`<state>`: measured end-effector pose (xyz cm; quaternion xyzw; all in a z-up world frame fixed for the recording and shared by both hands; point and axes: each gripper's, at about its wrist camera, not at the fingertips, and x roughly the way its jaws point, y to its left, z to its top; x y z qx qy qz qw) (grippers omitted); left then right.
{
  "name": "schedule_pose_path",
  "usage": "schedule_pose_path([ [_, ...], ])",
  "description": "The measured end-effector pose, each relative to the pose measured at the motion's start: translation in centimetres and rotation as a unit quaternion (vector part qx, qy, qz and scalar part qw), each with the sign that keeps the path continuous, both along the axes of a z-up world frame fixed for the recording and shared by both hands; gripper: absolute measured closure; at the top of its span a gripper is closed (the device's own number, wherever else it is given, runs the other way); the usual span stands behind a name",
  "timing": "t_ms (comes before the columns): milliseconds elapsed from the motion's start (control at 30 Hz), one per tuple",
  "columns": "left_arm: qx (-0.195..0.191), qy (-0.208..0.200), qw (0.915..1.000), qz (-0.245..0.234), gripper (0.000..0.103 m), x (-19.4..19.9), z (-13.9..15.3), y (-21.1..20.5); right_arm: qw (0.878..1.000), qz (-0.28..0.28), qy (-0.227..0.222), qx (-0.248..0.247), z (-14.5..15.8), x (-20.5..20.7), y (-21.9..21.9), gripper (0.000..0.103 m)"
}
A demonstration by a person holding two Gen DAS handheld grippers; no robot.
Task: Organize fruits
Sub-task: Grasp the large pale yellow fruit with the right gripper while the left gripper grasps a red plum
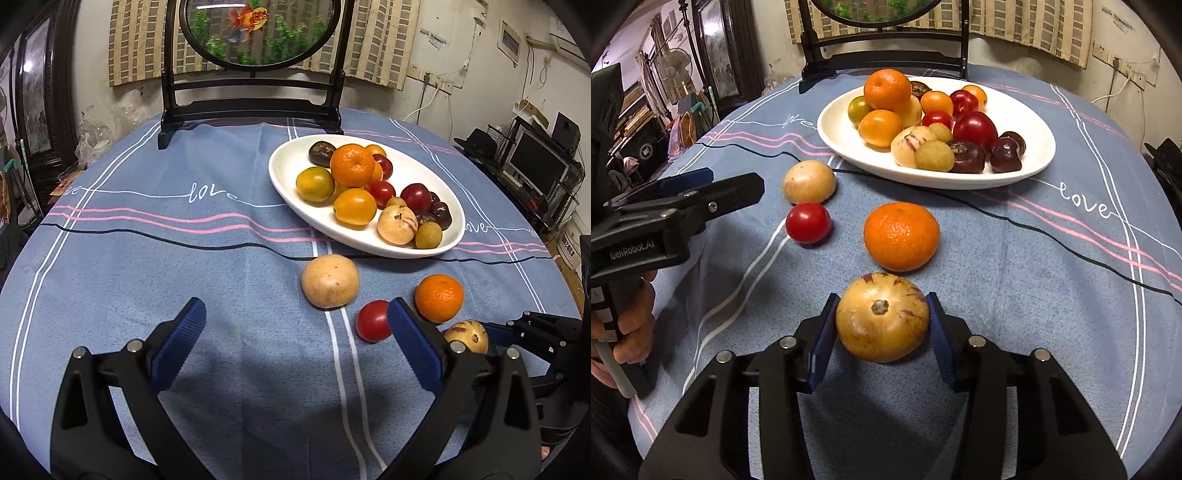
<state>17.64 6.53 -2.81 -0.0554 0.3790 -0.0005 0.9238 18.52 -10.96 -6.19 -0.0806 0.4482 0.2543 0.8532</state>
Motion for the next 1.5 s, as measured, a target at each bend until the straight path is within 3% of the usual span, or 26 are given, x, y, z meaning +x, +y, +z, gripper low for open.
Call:
schedule_pose_path([
  [100,0.001,0.001,1.0000,0.001,0.003,0.0,-0.1,0.0,1.000,0.001,0.001,0.004,0.1,0.1,-0.2,0.057],
  [200,-0.001,0.004,1.0000,-0.003,0.003,0.0,-0.2,-0.2,0.999,0.005,-0.002,0.039,1.1,0.0,-1.0,0.057],
  [367,0.000,0.008,0.9985,-0.055,0.010,-0.2,-0.3,-1.7,0.996,-0.021,-0.019,0.084,2.7,0.2,-3.2,0.057],
  [500,0.013,0.020,0.9937,-0.110,0.033,-0.3,-0.8,-3.6,0.993,-0.044,0.004,0.110,2.7,0.9,-4.8,0.057],
  [600,0.015,0.033,0.9910,-0.129,0.046,-0.2,-1.6,-4.2,0.992,-0.056,0.009,0.116,2.7,1.1,-5.3,0.057],
  [700,0.014,0.045,0.9884,-0.144,0.068,-0.1,-2.1,-4.8,0.991,-0.057,0.006,0.119,2.9,1.1,-5.5,0.057],
  [733,0.011,0.049,0.9874,-0.150,0.070,0.0,-2.3,-4.9,0.991,-0.057,0.005,0.120,3.0,1.0,-5.6,0.057],
  [1200,0.007,0.043,0.9905,-0.131,0.069,2.6,-2.5,-4.7,0.991,-0.050,0.000,0.127,3.5,0.8,-5.6,0.057],
  [1500,0.035,0.045,0.9890,-0.136,0.069,4.1,-2.9,-6.1,0.990,-0.053,0.001,0.129,3.6,0.8,-5.8,0.057],
])
